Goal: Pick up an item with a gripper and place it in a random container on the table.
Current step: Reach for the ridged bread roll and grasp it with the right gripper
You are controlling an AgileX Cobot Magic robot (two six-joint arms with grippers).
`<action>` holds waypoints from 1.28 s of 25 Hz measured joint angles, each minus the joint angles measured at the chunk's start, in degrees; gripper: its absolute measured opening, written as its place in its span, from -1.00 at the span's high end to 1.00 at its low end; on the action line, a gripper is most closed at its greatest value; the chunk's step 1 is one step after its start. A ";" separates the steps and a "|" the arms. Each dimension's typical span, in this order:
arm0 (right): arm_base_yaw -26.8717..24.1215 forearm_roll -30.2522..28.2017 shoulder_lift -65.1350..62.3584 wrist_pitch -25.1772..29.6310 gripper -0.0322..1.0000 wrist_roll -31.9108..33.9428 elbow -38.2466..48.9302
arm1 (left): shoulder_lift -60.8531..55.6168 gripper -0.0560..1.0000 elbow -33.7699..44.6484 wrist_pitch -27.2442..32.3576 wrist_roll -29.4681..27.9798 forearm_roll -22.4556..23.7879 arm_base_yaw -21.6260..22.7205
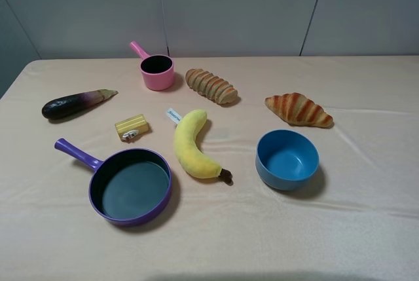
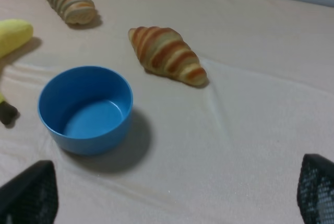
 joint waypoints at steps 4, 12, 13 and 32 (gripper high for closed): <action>0.00 0.00 0.00 -0.25 -0.41 0.00 0.00 | 0.00 -0.98 0.00 0.00 0.00 0.00 0.00; 0.00 0.63 8.06 -3.49 -0.41 0.00 0.00 | 0.00 -0.98 0.00 0.00 0.00 0.00 0.00; 0.00 0.95 9.48 -4.21 -0.41 -0.14 0.00 | 0.00 -0.98 0.00 0.00 0.00 0.00 0.00; 0.00 3.41 36.44 -16.26 -0.41 -6.43 -4.34 | 0.00 -0.98 0.00 0.00 0.00 0.00 0.00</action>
